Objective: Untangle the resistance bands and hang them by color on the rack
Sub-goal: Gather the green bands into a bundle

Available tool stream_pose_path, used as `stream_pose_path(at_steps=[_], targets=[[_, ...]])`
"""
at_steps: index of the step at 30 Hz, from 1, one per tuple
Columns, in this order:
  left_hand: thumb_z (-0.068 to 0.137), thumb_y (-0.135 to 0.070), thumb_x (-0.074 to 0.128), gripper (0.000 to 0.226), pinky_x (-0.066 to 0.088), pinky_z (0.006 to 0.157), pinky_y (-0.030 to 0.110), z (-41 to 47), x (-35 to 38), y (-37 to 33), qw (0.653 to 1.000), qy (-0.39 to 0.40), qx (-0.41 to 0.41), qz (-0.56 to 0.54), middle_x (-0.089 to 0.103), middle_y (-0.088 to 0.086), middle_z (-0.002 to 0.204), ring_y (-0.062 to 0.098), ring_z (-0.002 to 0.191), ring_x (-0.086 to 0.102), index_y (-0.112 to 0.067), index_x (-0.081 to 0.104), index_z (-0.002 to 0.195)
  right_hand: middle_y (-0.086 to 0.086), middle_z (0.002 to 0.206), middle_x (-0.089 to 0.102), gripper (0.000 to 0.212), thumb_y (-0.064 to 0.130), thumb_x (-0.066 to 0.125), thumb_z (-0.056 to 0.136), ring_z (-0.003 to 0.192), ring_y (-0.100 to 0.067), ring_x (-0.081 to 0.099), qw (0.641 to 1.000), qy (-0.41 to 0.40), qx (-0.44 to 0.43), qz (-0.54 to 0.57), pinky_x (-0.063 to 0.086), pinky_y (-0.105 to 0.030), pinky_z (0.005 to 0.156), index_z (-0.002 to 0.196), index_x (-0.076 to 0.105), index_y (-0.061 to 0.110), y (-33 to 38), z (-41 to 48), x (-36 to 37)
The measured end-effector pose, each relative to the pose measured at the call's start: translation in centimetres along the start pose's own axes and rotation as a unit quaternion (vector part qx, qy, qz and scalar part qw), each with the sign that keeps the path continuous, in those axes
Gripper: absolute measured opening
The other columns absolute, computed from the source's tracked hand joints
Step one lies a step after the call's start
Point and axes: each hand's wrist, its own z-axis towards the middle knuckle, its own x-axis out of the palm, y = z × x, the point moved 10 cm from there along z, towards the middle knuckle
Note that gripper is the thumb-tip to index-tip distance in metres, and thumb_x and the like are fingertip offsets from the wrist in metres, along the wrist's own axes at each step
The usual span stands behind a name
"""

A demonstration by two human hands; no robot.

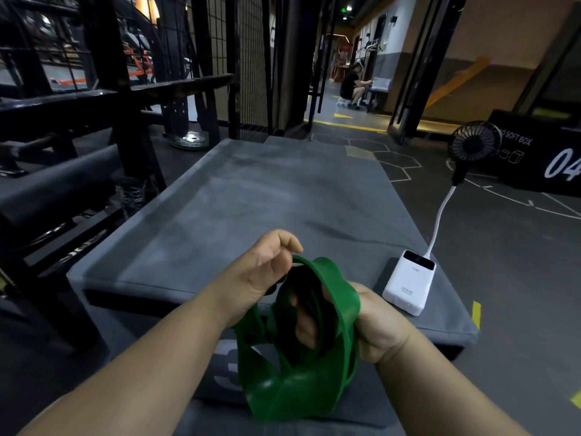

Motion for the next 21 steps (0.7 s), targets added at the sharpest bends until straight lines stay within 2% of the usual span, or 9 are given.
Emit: stream_pose_path(at_steps=[1, 3, 6, 9, 12, 15, 16, 18, 21], targets=[[0.042, -0.095, 0.056, 0.09, 0.039, 0.064, 0.025, -0.4, 0.0, -0.1, 0.999, 0.006, 0.013, 0.035, 0.046, 0.0, 0.071, 0.014, 0.066, 0.043, -0.021, 0.054, 0.093, -0.014, 0.066, 0.066, 0.041, 0.026, 0.09, 0.054, 0.053, -0.021, 0.061, 1.0, -0.005, -0.007, -0.007, 0.052, -0.029, 0.054, 0.083, 0.074, 0.001, 0.3, -0.1, 0.2], [0.057, -0.096, 0.039, 0.081, 0.039, 0.071, 0.023, -1.2, -0.3, -0.2, 0.993, -0.013, 0.033, 0.112, 0.05, -0.011, 0.077, 0.005, 0.071, 0.047, -0.023, 0.051, 0.092, -0.012, 0.065, 0.067, 0.01, 0.013, 0.074, 0.066, 0.054, -0.02, 0.063, 0.999, -0.029, -0.015, -0.017, 0.053, -0.028, 0.054, 0.074, 0.076, 0.007, 0.7, -0.1, 0.3], [0.064, -0.086, 0.039, 0.061, 0.037, 0.071, 0.018, -1.1, -2.8, -0.1, 0.966, -0.152, 0.031, 0.206, 0.047, -0.008, 0.091, 0.004, 0.077, 0.047, -0.029, 0.05, 0.083, -0.014, 0.065, 0.067, 0.016, 0.01, 0.06, 0.07, 0.053, -0.021, 0.064, 0.997, -0.072, -0.017, -0.008, 0.053, -0.028, 0.053, 0.069, 0.076, 0.007, 0.8, 0.0, -0.7], [0.072, -0.063, 0.055, 0.048, 0.035, 0.058, 0.026, -1.5, -3.5, -1.5, 0.951, -0.237, 0.071, 0.183, 0.041, -0.01, 0.064, 0.008, 0.059, 0.039, -0.016, 0.045, 0.068, -0.013, 0.064, 0.067, 0.009, 0.007, 0.067, 0.072, 0.053, -0.02, 0.064, 0.995, -0.094, -0.027, 0.001, 0.053, -0.027, 0.052, 0.068, 0.076, 0.007, 1.3, 0.0, -0.7], [0.077, -0.053, 0.057, 0.046, 0.037, 0.059, 0.036, -1.6, -2.9, -1.7, 0.963, -0.22, 0.06, 0.14, 0.041, -0.002, 0.054, 0.013, 0.054, 0.04, -0.009, 0.05, 0.068, -0.011, 0.063, 0.067, 0.01, 0.008, 0.066, 0.069, 0.052, -0.018, 0.063, 0.993, -0.113, -0.036, -0.003, 0.052, -0.025, 0.051, 0.069, 0.075, 0.007, 1.3, 0.2, -1.1], [0.072, -0.07, 0.049, 0.058, 0.047, 0.074, 0.044, -1.6, -2.1, -1.4, 0.98, -0.172, 0.031, 0.093, 0.055, 0.004, 0.065, 0.019, 0.067, 0.055, -0.013, 0.057, 0.07, -0.016, 0.074, 0.067, 0.029, 0.018, 0.066, 0.07, 0.06, -0.022, 0.065, 0.989, -0.141, -0.027, -0.023, 0.053, -0.03, 0.058, 0.088, 0.071, -0.004, 1.1, 0.4, -1.9], [0.069, -0.075, 0.048, 0.064, 0.047, 0.079, 0.045, -1.6, -1.5, -1.4, 0.983, -0.148, 0.029, 0.103, 0.058, 0.008, 0.071, 0.021, 0.073, 0.058, -0.012, 0.058, 0.071, -0.015, 0.074, 0.067, 0.028, 0.02, 0.067, 0.069, 0.062, -0.022, 0.065, 0.988, -0.15, -0.029, -0.029, 0.054, -0.031, 0.059, 0.086, 0.072, -0.002, 1.2, 0.5, -2.1], [0.062, -0.078, 0.051, 0.066, 0.046, 0.076, 0.034, -1.7, -0.7, -1.9, 0.977, -0.128, 0.037, 0.166, 0.055, 0.008, 0.081, 0.016, 0.077, 0.056, -0.012, 0.057, 0.07, -0.013, 0.072, 0.069, 0.017, 0.022, 0.068, 0.068, 0.062, -0.021, 0.066, 0.987, -0.155, -0.041, -0.033, 0.055, -0.03, 0.059, 0.073, 0.075, 0.007, 1.4, 0.4, -2.1], [0.056, -0.066, 0.056, 0.044, 0.039, 0.068, 0.018, -1.7, -1.1, -2.2, 0.968, -0.143, 0.031, 0.203, 0.048, -0.006, 0.08, 0.005, 0.072, 0.051, -0.022, 0.052, 0.062, -0.013, 0.075, 0.07, 0.012, 0.02, 0.072, 0.071, 0.065, -0.021, 0.068, 0.988, -0.145, -0.045, -0.04, 0.055, -0.03, 0.059, 0.075, 0.074, 0.009, 1.5, 0.3, -1.3]])
